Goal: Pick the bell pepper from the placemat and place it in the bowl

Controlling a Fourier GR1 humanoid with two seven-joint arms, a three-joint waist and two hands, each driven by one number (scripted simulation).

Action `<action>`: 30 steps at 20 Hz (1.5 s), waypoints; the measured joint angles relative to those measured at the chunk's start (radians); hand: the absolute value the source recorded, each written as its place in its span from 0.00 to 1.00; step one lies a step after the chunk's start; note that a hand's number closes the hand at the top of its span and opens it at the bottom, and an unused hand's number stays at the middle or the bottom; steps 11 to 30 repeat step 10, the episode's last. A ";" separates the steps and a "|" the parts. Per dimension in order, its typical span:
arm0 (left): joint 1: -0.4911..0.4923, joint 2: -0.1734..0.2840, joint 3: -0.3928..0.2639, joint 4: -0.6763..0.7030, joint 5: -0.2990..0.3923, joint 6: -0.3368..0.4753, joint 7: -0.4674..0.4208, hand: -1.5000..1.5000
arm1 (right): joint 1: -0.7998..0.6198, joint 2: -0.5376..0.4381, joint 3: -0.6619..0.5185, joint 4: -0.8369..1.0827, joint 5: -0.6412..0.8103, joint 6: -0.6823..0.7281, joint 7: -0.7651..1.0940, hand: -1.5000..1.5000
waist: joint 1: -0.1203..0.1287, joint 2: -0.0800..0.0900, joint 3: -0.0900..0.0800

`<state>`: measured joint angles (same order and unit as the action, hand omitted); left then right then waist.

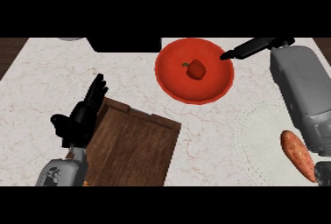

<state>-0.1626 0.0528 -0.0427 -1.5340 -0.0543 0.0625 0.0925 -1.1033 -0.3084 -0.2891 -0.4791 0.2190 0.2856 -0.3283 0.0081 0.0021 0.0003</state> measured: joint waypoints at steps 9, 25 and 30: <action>0.010 0.002 -0.001 -0.027 -0.006 -0.003 0.013 0.50 | 0.101 -0.075 -0.006 -0.015 -0.050 0.183 -0.076 0.00 | 0.001 0.000 0.000; 0.010 0.001 0.000 -0.017 -0.005 -0.007 0.005 0.50 | 0.111 -0.086 -0.003 -0.008 -0.047 0.195 -0.097 0.00 | 0.002 0.001 0.000; 0.010 0.001 0.000 -0.017 -0.005 -0.007 0.005 0.50 | 0.111 -0.086 -0.003 -0.008 -0.047 0.195 -0.097 0.00 | 0.002 0.001 0.000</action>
